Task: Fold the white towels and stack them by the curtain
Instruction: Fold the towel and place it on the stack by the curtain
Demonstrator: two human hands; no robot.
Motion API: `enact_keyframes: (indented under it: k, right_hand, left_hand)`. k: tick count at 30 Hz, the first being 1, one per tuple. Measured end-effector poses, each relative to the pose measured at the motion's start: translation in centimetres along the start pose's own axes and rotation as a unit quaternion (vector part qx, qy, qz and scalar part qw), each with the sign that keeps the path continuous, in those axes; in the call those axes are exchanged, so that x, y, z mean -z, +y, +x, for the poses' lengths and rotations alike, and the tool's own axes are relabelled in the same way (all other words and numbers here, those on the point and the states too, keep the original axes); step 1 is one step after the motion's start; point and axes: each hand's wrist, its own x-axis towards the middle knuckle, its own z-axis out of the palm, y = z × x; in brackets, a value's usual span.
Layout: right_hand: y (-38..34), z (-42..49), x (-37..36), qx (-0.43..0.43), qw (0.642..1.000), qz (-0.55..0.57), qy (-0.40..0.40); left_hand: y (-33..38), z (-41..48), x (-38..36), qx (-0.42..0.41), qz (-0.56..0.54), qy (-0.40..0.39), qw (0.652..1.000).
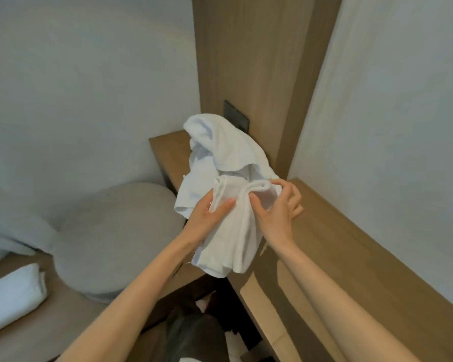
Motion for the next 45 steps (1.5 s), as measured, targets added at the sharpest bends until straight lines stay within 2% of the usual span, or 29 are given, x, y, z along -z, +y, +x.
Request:
enact_keyframes:
  k: [3,9,18,22,26,32,36,39,45]
  right_hand:
    - [-2.3,1.0,-5.2,-0.063,0.987,0.122,-0.083]
    - [-6.9,2.0,-17.2,-0.028,0.961,0.133,-0.241]
    - [-14.3,3.5,-34.0,0.053,0.954,0.090,-0.282]
    - [-16.5,3.6,-39.4,0.073,0.941,0.054,-0.326]
    - [-17.1,3.5,-43.4,0.067,0.936,0.015,-0.346]
    - [-17.4,3.0,-46.8,0.096,0.912,-0.054,-0.394]
    - [-17.5,2.3,-48.1,0.103,0.894,-0.086,-0.427]
    - [-17.4,2.2,-48.8,0.102,0.887,-0.101,-0.440]
    - [-18.2,0.7,-51.4,0.120,0.869,-0.083,-0.473]
  left_hand:
    - [-1.0,0.4,4.0,0.017,-0.030,0.058,0.998]
    - [-3.3,3.3,12.9,0.013,-0.035,0.170,0.985]
    - [-6.8,6.9,29.8,0.027,0.009,0.303,0.953]
    - [-8.2,5.4,36.2,0.058,0.052,0.398,0.914]
    - [-10.1,2.1,41.2,0.110,0.079,0.503,0.854]
    - [-12.0,-3.7,44.4,0.157,0.103,0.603,0.776]
    - [-12.8,-7.1,45.0,0.208,0.120,0.641,0.729]
    - [-13.6,-9.0,45.6,0.232,0.125,0.643,0.719]
    - [-15.6,-12.9,48.5,0.280,0.114,0.676,0.672]
